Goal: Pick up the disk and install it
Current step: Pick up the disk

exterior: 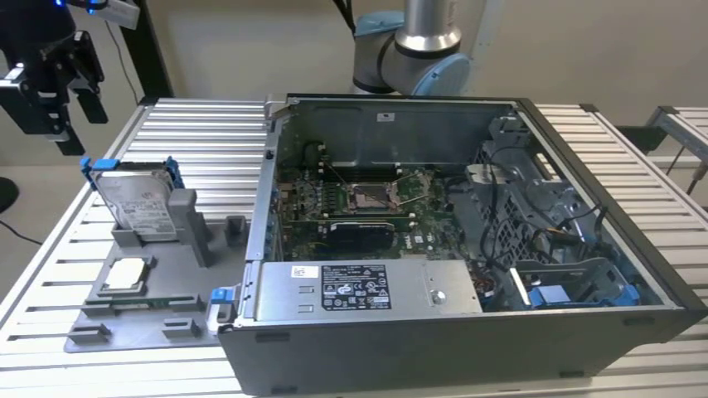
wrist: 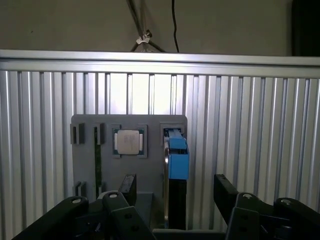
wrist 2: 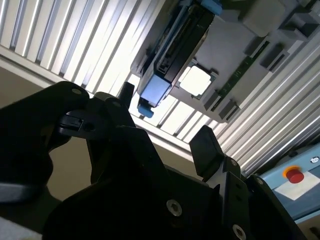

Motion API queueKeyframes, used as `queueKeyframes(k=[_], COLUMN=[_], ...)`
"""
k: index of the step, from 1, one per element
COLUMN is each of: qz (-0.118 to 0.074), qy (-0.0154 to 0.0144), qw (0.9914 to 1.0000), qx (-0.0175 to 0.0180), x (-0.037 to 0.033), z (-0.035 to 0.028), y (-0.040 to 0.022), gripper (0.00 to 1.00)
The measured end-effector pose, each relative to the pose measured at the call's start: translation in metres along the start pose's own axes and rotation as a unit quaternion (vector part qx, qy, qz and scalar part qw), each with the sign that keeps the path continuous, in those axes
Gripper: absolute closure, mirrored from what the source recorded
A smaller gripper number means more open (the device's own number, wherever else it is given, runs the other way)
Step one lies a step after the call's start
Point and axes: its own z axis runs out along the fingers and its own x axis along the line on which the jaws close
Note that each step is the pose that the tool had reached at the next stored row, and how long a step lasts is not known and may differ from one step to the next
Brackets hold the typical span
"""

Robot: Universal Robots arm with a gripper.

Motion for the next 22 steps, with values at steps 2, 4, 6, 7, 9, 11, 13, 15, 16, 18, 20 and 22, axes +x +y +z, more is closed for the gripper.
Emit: queueKeyframes(k=[2, 4, 6, 7, 9, 11, 13, 15, 16, 18, 20, 22], qz=[0.000, 0.000, 0.000, 0.000, 0.000, 0.000, 0.000, 0.000, 0.000, 0.000, 0.000, 0.000], qy=[0.0000, -0.0001, 0.0000, 0.0000, 0.0000, 0.0000, 0.0000, 0.0000, 0.0000, 0.0000, 0.0000, 0.0000], qw=[1.00000, 1.00000, 1.00000, 1.00000, 1.00000, 1.00000, 1.00000, 1.00000, 1.00000, 1.00000, 1.00000, 1.00000], qx=[0.0000, 0.0001, 0.0001, 0.0001, 0.0001, 0.0000, -0.0001, -0.0001, -0.0003, -0.0006, -0.0013, -0.0015], x=[0.0000, 0.0000, 0.0000, 0.0000, 0.0000, 0.0000, 0.0000, -0.0001, -0.0001, -0.0001, -0.0002, -0.0002], z=[0.0000, 0.0008, 0.0020, 0.0028, 0.0047, 0.0075, 0.0110, 0.0146, 0.0164, 0.0202, 0.0232, 0.0255], y=[0.0000, 0.0000, 0.0000, 0.0000, 0.0000, -0.0001, -0.0001, -0.0002, -0.0002, -0.0002, -0.0002, -0.0002], gripper=[0.00, 0.00, 0.00, 0.00, 0.00, 0.00, 0.00, 0.00, 0.00, 0.00, 0.00, 0.00])
